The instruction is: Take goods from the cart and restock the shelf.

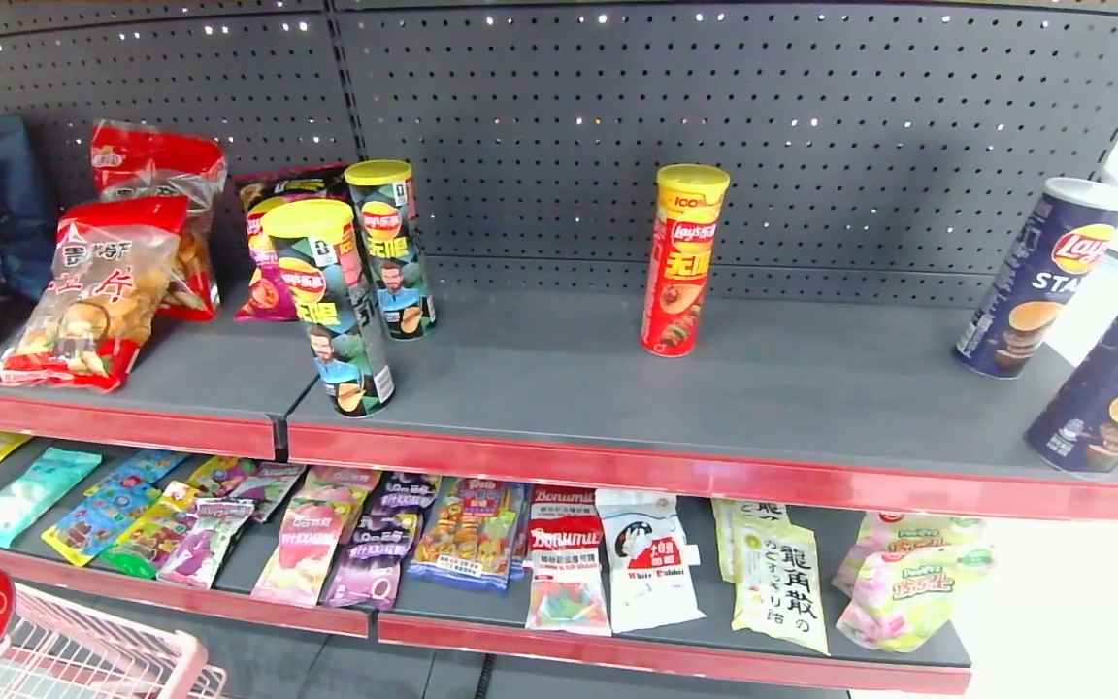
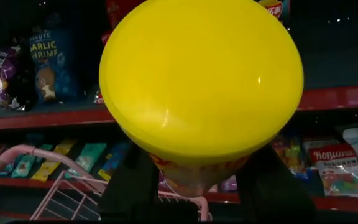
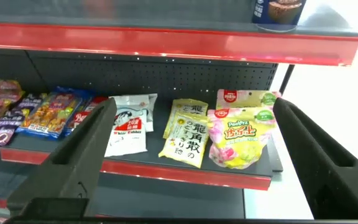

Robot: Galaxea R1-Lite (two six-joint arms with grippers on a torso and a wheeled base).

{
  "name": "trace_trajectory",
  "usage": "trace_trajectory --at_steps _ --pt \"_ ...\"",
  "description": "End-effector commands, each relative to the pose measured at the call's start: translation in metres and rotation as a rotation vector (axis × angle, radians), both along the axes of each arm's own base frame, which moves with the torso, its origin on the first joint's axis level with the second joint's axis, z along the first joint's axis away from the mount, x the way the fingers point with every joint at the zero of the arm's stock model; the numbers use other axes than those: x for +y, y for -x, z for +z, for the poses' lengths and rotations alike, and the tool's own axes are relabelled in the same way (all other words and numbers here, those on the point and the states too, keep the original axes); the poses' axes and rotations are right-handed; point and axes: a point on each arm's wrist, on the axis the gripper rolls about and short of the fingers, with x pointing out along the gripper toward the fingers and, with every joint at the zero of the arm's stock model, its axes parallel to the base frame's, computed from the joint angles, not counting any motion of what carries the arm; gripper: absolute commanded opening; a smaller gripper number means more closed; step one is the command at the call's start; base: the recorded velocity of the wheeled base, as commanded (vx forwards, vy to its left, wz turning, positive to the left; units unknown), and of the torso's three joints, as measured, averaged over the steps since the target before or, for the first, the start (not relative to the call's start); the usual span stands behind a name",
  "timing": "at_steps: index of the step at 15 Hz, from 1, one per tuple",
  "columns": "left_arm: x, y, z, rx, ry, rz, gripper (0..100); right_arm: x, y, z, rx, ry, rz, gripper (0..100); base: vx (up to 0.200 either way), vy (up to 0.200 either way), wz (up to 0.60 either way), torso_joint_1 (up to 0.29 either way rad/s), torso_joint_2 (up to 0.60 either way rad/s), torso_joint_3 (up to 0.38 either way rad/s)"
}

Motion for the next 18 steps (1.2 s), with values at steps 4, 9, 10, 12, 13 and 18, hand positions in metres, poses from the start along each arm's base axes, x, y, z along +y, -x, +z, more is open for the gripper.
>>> trace_trajectory --at_steps 4,9,10,12,13,18 --pt "0.0 -0.001 0.0 0.003 0.001 0.017 0 0.0 0.0 0.0 0.002 0.001 0.001 100 0.2 0.0 0.0 -0.005 0.0 0.006" --pt "0.0 0.009 -0.003 -0.04 -0.003 -0.039 0 0.0 0.0 0.0 0.001 0.002 0.003 100 0.04 0.0 0.0 0.0 0.0 0.0" --pt "-0.001 0.013 -0.004 -0.054 -0.005 -0.059 0 0.0 0.0 0.0 0.001 0.005 0.004 100 0.0 0.0 0.0 0.0 0.0 0.0" --pt "-0.001 0.022 -0.017 -0.06 -0.005 -0.076 0 0.0 0.0 0.0 0.001 0.012 0.006 100 0.0 0.0 0.0 0.0 0.0 0.0" --pt "-0.001 0.029 -0.021 -0.043 -0.004 -0.082 0 0.0 0.0 0.0 -0.002 0.018 0.01 100 0.0 0.0 0.0 0.0 0.0 0.0" --pt "-0.002 0.033 -0.014 -0.008 0.115 -0.179 0 0.005 -0.03 0.121 0.015 0.048 0.27 100 0.0 0.0 0.0 0.0 0.0 0.0"
